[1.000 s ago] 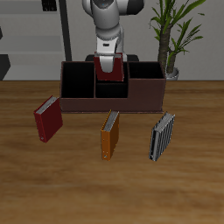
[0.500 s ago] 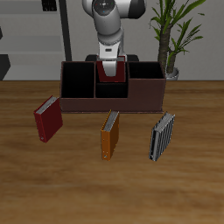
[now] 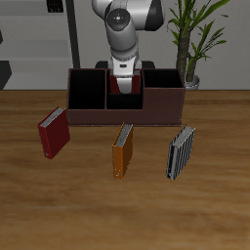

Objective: Place the left red book into the back desk caddy's back compartment

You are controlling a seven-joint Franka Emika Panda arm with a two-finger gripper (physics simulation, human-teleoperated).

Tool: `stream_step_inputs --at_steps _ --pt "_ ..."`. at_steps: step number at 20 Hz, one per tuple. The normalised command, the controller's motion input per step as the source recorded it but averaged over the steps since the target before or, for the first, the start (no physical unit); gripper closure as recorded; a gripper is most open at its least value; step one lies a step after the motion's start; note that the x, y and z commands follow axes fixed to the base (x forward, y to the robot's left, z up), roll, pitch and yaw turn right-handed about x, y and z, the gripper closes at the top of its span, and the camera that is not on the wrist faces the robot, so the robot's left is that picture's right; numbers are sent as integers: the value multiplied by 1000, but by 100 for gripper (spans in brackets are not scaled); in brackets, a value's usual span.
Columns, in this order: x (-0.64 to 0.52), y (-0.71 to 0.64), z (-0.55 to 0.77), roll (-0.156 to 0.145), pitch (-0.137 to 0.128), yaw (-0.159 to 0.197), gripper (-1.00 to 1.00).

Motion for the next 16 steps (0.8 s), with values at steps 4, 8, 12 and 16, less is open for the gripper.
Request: stream_step_inputs --at_steps 4,8,12,16 --pt "-118 -9 -319 -3 88 14 100" --pt "-249 64 -214 5 71 -15 100" --pt "-30 59 -24 20 43 -62 -100" --pt "102 -65 39 -13 6 -38 -100"
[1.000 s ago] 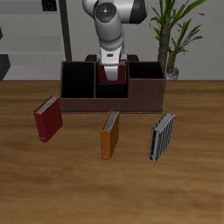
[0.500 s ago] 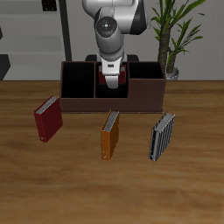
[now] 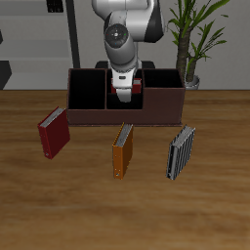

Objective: Place the left red book into the back desk caddy's back compartment

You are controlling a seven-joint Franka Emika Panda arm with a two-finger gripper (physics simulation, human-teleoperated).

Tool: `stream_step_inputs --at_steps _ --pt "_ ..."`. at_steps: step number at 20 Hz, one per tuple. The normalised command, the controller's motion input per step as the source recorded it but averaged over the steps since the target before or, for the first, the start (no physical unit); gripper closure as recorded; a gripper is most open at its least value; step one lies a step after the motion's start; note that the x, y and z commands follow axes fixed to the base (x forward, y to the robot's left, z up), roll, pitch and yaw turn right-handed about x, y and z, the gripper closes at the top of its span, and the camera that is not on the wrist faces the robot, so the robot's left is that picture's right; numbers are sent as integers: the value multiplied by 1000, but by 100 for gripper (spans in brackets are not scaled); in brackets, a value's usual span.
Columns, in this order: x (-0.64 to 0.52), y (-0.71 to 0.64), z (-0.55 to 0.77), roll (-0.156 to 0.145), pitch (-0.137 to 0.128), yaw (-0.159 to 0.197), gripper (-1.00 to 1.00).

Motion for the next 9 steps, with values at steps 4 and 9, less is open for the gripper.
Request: stream_step_inputs --at_steps 4,9 --pt "92 -27 86 -2 -23 -29 -100" --pt "307 40 117 16 -45 -80 -100"
